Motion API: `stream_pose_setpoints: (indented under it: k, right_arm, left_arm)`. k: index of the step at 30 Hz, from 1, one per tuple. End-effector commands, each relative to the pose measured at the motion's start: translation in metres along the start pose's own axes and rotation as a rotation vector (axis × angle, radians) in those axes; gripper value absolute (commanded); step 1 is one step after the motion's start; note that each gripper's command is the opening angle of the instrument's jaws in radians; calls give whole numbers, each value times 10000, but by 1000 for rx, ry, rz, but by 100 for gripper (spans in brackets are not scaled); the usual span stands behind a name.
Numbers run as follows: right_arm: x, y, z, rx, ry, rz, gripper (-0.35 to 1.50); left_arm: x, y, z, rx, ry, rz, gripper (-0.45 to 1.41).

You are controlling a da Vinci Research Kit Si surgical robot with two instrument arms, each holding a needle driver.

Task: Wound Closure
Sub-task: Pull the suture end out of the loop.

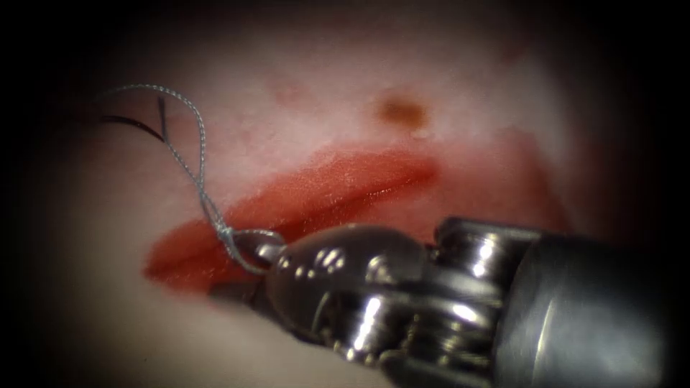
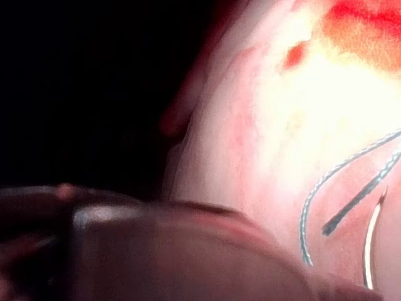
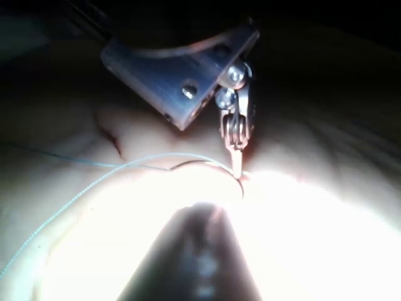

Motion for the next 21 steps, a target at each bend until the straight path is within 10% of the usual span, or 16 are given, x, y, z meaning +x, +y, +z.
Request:
stream_pose_setpoints:
  k: [1, 9, 12, 13, 17, 21]
  right_arm:
    - [17, -3, 2, 1, 7, 6, 82]
    - [14, -6, 3, 0, 8, 74, 76]
    - [14, -6, 3, -1, 8, 74, 54]
    - [14, -6, 3, -2, 8, 74, 10]
    - [13, -4, 5, -17, -2, 71, -33]
    - [13, 0, 5, -52, -56, 51, -35]
  left_arm:
    - [-12, 0, -7, 0, -8, -1, -45]
    - [-12, -1, -6, 4, -5, -3, -45]
    - [-12, -1, -6, 4, -5, -3, -45]
    - [-12, -1, -6, 4, -5, -3, -45]
    - [-11, -1, -7, 4, -2, -3, -45]
    - [-11, -1, -7, 4, -2, -3, -45]
